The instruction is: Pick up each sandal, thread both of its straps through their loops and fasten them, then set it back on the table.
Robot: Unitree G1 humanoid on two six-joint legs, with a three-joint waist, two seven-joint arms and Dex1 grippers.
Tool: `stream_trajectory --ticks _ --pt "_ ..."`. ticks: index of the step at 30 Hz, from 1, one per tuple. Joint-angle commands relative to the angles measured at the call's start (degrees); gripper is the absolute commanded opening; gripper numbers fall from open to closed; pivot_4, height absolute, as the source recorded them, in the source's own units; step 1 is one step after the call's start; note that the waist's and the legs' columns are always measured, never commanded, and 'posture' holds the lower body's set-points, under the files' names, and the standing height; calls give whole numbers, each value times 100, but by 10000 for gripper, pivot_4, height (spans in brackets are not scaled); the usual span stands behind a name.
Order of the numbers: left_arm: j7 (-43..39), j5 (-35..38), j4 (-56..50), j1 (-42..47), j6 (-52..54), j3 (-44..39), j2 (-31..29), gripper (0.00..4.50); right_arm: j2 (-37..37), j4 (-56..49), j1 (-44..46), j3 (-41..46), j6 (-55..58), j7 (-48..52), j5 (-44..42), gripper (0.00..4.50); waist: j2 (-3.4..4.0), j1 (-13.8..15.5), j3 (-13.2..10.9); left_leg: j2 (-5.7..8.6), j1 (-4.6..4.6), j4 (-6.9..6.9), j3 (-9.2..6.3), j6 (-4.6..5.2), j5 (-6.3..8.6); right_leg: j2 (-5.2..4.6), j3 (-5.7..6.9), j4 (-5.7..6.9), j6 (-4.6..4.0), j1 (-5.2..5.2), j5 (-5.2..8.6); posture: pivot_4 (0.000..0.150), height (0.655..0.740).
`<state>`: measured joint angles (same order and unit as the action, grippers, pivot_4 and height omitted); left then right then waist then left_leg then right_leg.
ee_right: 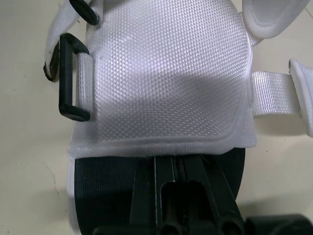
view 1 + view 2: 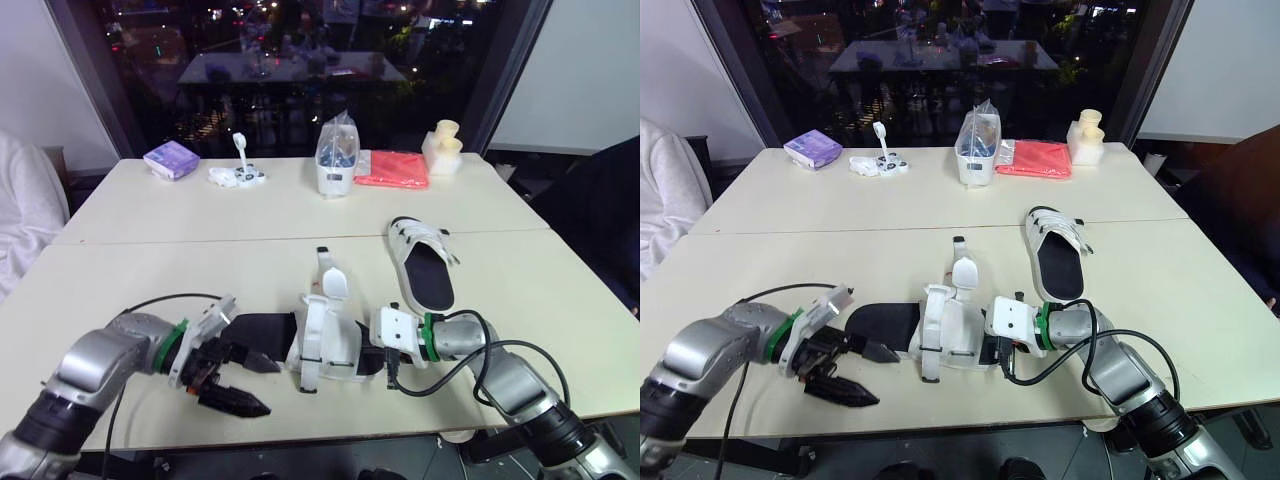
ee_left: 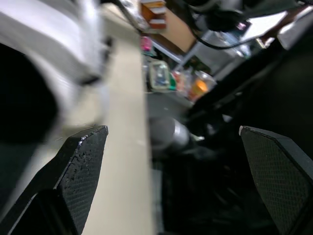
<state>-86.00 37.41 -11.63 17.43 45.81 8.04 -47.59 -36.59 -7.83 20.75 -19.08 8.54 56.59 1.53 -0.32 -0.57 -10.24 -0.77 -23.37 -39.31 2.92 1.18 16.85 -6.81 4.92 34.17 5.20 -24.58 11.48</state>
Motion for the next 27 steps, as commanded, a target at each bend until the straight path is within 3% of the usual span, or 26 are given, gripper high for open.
stream_trajectory --ticks 1,9,27 --pt "329 33 -318 -129 -175 -51 188 44771 -15 342 -76 -158 95 -30 239 0 0 7 0 0 2 0 0 0 0 0 1 0 0 -1 0 1500 7400" --pt "1074 -547 57 -217 -978 181 957 44771 -77 284 -95 -138 92 -16 232 0 0 7 2 2 2 1 2 -2 -3 3 1 1 -2 5 -2 1500 7400" --pt "1123 -557 11 -649 -1081 223 782 44771 -80 285 -78 -171 100 6 241 0 0 4 2 2 4 1 2 -3 -3 2 1 1 -2 5 -2 1500 7400"
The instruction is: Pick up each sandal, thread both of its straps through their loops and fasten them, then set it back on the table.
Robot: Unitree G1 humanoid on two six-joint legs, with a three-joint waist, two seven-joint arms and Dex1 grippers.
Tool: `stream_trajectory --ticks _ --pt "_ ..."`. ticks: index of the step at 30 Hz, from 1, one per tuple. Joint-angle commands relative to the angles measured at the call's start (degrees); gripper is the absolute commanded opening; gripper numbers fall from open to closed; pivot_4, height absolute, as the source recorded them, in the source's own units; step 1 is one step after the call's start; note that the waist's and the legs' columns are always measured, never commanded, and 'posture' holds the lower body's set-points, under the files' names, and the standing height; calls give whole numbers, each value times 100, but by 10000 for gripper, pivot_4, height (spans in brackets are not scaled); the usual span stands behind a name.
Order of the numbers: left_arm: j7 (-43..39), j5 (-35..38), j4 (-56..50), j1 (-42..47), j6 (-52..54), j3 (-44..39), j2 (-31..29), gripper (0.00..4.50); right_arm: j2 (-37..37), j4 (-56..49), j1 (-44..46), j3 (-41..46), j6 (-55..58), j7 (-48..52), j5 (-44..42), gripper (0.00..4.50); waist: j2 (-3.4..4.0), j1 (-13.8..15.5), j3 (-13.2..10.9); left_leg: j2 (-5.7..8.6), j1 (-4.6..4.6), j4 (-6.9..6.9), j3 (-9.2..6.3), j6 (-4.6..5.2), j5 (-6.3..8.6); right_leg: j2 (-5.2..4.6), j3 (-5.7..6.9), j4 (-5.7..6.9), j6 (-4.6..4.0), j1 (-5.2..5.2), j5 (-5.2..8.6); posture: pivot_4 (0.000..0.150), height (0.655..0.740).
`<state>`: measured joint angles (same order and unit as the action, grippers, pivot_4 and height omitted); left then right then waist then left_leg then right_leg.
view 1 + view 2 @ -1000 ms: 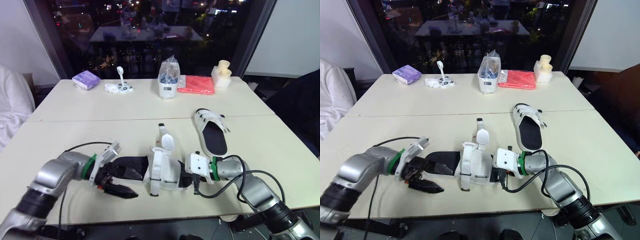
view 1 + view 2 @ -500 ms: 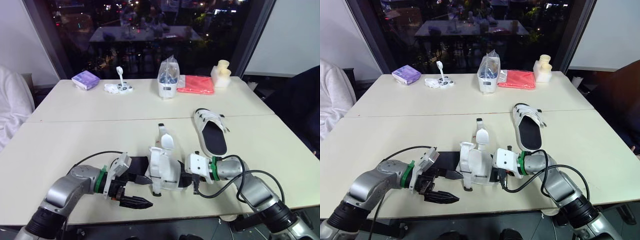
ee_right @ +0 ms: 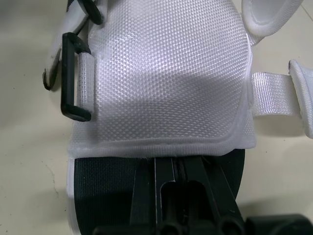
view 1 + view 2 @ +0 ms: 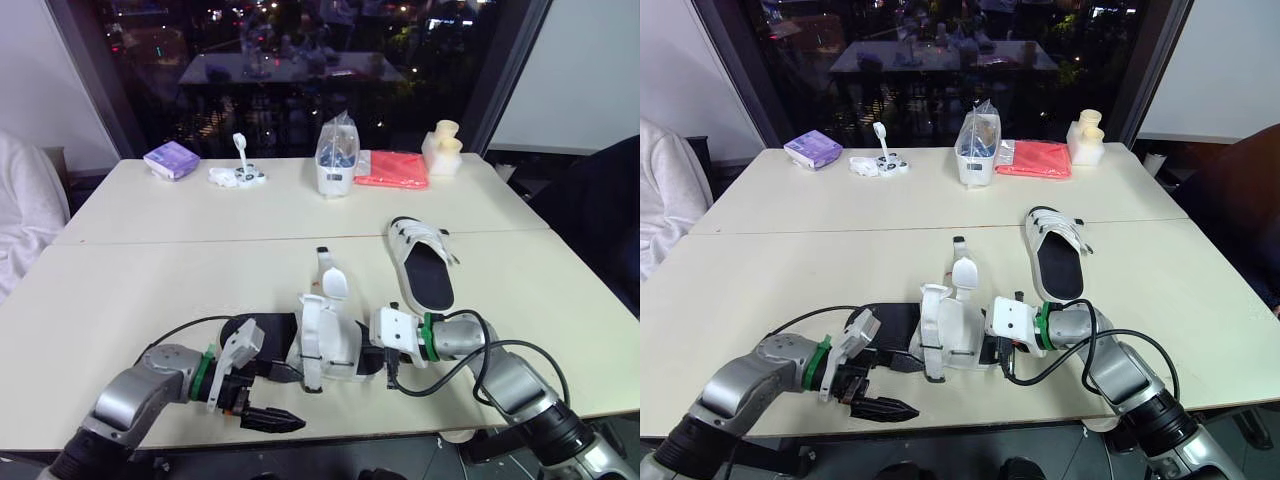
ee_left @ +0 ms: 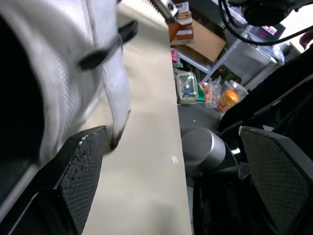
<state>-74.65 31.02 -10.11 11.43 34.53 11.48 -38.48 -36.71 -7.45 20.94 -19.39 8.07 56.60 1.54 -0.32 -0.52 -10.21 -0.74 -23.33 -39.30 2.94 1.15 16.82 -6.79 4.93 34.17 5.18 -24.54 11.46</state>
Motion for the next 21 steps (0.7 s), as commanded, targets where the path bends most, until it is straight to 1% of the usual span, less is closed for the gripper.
stream_trajectory --ticks 1,7,14,18,19,20,21 --pt "-17 98 -148 -62 69 -128 -152 44771 -64 249 -96 -138 152 3 236 0 0 -1 0 0 0 0 0 0 0 0 0 0 0 0 0 1500 7400" --pt "165 -19 -55 -69 -132 -50 -4 44771 -128 230 -159 -132 122 43 233 0 1 5 0 0 0 0 0 0 0 -1 0 -1 0 0 0 1500 7400" --pt "362 -210 162 176 -163 281 475 44771 -101 222 -142 -155 149 42 232 0 0 12 1 1 0 0 1 1 0 0 0 0 1 3 -1 1500 7400" --pt "392 -328 326 265 -216 410 640 44771 -101 212 -140 -158 159 42 233 0 0 21 3 2 2 0 1 1 -1 0 0 2 1 5 -1 1500 7400" --pt "394 -335 339 275 -219 421 656 40902 -101 208 -141 -159 163 41 233 0 0 22 3 2 2 0 1 1 -1 0 0 1 1 5 -1 1500 7400" --pt "398 -342 348 279 -217 421 673 39474 -101 205 -142 -158 168 40 232 0 0 22 3 2 2 0 1 1 -1 0 0 2 1 5 -1 1500 7400" --pt "405 -344 347 272 -209 414 683 36144 -102 197 -150 -159 172 38 232 0 0 19 3 2 2 0 1 1 -1 0 0 2 1 5 -1 1500 7400"
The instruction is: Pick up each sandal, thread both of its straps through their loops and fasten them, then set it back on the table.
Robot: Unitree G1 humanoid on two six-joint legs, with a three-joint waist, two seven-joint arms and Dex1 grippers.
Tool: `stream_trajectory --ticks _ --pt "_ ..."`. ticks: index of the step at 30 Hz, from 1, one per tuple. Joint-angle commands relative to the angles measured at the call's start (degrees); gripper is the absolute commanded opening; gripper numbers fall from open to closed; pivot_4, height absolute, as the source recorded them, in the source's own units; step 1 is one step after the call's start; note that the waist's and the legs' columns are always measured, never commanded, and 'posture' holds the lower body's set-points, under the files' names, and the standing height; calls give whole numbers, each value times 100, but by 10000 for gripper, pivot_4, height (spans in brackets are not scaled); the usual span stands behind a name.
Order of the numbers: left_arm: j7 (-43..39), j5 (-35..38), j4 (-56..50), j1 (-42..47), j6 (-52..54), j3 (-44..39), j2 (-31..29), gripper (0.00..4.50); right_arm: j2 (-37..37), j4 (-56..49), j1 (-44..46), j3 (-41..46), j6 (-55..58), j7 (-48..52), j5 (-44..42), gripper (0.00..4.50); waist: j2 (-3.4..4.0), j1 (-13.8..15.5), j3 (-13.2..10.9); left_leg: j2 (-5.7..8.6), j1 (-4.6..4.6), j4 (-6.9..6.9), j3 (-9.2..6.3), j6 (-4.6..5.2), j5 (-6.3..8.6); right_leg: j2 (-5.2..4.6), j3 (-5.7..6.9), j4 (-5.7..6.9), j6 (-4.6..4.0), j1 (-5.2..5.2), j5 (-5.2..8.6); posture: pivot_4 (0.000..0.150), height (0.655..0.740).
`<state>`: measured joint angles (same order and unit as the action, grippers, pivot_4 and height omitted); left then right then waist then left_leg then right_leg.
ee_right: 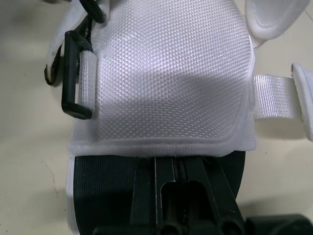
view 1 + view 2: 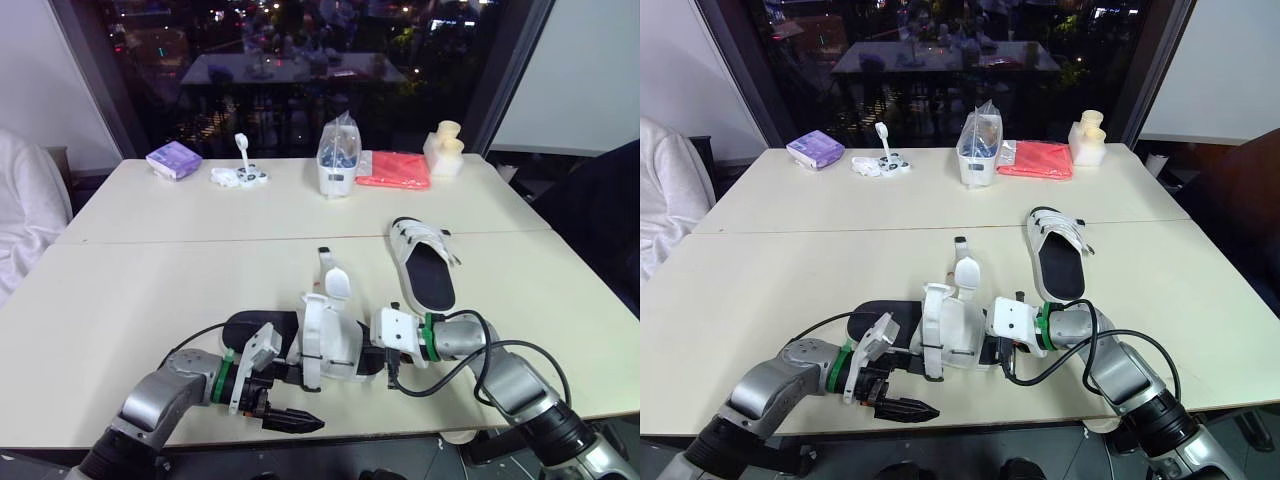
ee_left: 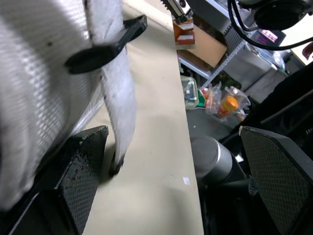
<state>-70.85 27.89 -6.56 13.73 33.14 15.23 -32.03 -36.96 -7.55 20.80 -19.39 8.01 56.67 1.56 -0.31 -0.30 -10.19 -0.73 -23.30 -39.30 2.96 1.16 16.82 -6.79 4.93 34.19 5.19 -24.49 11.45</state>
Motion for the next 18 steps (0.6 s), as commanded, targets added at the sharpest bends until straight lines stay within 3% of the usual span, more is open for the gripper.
stream_trajectory --ticks 1,7,10,18 --pt "25 -38 -10 32 -70 35 44 31548 -79 198 -145 -160 179 29 231 0 0 -7 0 0 0 0 0 0 0 0 0 0 0 0 0 1500 7400" --pt "-16 7 -156 -109 52 8 -49 556 -82 187 -186 -165 173 30 224 0 4 13 6 0 2 0 0 0 0 0 0 -1 0 3 0 1500 7400" --pt "-104 26 -366 -270 144 47 -261 556 -85 163 -199 -163 181 46 220 0 6 28 9 -1 9 0 0 0 0 0 0 0 0 5 0 1500 7400" --pt "-722 -912 -927 -989 -1294 592 -1329 556 -145 46 -335 -152 223 166 144 0 11 68 11 -2 2 14 4 -2 1 -1 0 -8 -2 -8 2 1500 7400"
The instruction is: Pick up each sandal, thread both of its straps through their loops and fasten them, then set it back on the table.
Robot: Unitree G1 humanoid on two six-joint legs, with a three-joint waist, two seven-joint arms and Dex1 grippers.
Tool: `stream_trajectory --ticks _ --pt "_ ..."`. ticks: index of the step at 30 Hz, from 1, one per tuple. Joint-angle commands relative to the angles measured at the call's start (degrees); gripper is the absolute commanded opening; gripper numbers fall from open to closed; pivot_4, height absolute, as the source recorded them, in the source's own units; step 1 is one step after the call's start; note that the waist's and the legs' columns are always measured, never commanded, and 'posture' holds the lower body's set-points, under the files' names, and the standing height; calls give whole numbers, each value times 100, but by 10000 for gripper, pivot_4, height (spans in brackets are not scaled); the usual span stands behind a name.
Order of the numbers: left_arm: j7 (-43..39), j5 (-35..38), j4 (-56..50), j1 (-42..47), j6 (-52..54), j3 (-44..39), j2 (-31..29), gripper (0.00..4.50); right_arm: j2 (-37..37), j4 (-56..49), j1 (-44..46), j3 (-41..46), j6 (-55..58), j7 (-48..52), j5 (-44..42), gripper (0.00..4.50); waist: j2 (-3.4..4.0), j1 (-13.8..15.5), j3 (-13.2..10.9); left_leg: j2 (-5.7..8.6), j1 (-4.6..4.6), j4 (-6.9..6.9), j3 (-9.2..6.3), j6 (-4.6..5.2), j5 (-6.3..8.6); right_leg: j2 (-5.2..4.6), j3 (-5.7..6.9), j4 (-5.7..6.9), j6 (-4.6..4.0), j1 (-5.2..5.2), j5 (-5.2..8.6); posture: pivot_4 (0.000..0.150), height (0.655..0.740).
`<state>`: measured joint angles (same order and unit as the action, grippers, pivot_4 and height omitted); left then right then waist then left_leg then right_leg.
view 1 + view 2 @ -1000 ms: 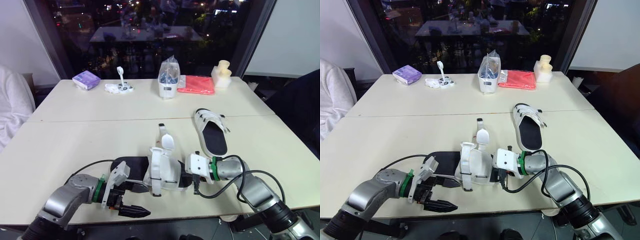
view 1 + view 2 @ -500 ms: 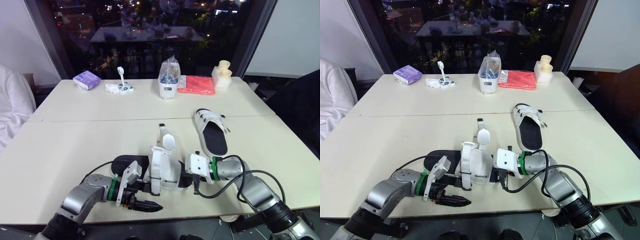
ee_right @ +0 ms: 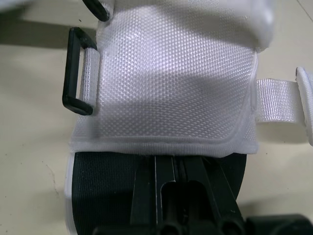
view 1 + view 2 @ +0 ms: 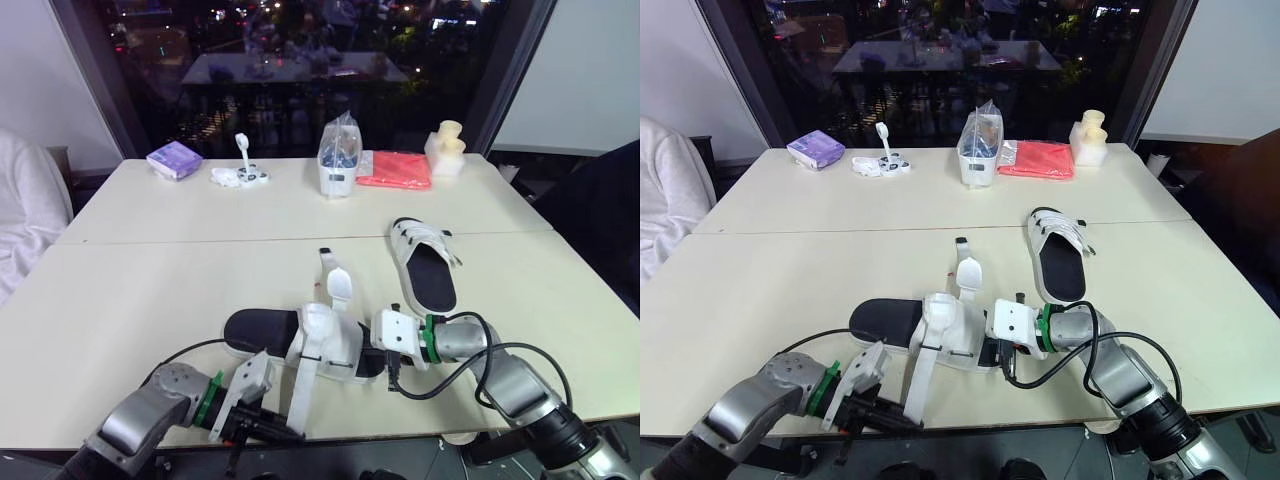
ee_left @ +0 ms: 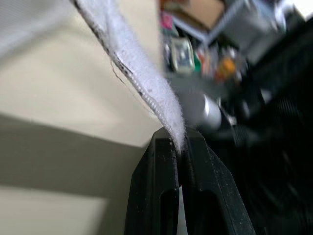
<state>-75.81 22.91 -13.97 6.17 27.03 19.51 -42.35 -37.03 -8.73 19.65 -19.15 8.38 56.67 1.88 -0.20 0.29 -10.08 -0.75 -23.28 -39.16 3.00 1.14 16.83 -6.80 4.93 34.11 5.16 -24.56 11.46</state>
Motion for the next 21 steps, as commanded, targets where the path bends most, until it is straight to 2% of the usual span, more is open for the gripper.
stream_trajectory --ticks 1,4,11,18,21 --pt "-296 -562 -188 -304 -964 198 -413 556 -151 165 -229 -174 179 183 113 0 3 16 2 -1 1 0 0 -1 1 -1 0 -1 0 -10 0 1500 7400" --pt "-445 -786 -213 -400 -1594 181 -655 556 -162 200 -219 -173 154 230 115 0 11 32 8 -2 1 0 -1 -2 2 -1 0 -4 0 -22 1 1500 7400" --pt "-639 -718 -565 -307 -2304 -78 -969 556 -161 350 -159 -184 28 297 145 0 14 32 10 -3 -10 8 7 -1 2 1 0 -4 0 -28 1 1500 7400" --pt "-544 -146 -472 605 -2009 -507 -708 556 -130 489 -108 -189 -108 300 185 0 13 41 11 -3 -4 0 7 0 1 5 1 -2 2 0 1 1500 7400" --pt "-422 207 -99 1358 -1564 -696 -359 556 -120 553 -93 -194 -169 285 211 0 7 45 14 -2 -1 -2 6 1 0 10 1 1 3 5 1 1500 7400"
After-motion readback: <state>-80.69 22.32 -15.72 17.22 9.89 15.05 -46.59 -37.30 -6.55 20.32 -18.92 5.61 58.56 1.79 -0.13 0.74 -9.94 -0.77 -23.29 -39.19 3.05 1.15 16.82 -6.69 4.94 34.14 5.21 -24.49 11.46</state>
